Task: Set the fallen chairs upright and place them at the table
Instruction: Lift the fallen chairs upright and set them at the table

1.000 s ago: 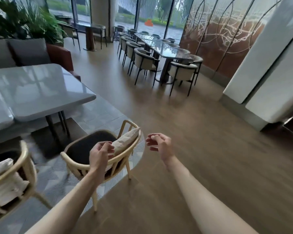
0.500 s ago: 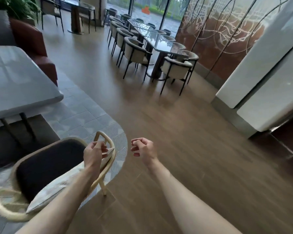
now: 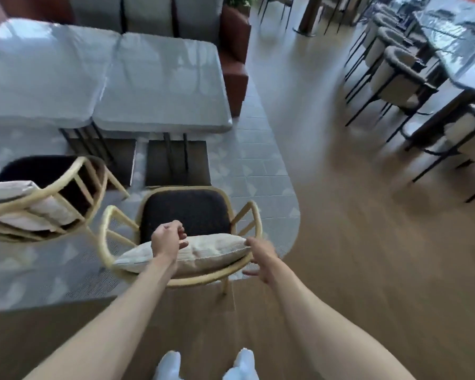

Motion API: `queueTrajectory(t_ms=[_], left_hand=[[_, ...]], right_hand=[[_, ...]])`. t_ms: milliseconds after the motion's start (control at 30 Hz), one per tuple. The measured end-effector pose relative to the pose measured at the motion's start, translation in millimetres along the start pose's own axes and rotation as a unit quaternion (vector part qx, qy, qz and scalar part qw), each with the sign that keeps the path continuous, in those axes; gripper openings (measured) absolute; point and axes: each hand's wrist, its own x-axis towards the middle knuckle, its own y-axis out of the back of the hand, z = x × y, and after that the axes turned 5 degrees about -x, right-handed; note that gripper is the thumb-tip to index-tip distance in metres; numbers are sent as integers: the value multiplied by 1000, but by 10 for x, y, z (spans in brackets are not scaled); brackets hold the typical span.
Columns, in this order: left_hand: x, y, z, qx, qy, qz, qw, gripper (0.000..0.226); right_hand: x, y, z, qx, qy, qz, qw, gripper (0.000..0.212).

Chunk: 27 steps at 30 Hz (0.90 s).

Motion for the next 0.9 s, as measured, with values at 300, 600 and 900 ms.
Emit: queueTrajectory(t_ms=[300, 600, 900], left_hand=[[-157, 613, -823, -92, 173, 236, 952, 29], [178, 452, -1211, -246, 255, 121, 927, 45], [453, 591, -1379, -246, 282, 90, 923, 31]], right_hand=[[543, -181, 376, 88, -141, -70, 984, 48], [955, -352, 717, 215, -151, -70, 962, 60], [1121, -614, 985, 242, -152, -56, 957, 23]])
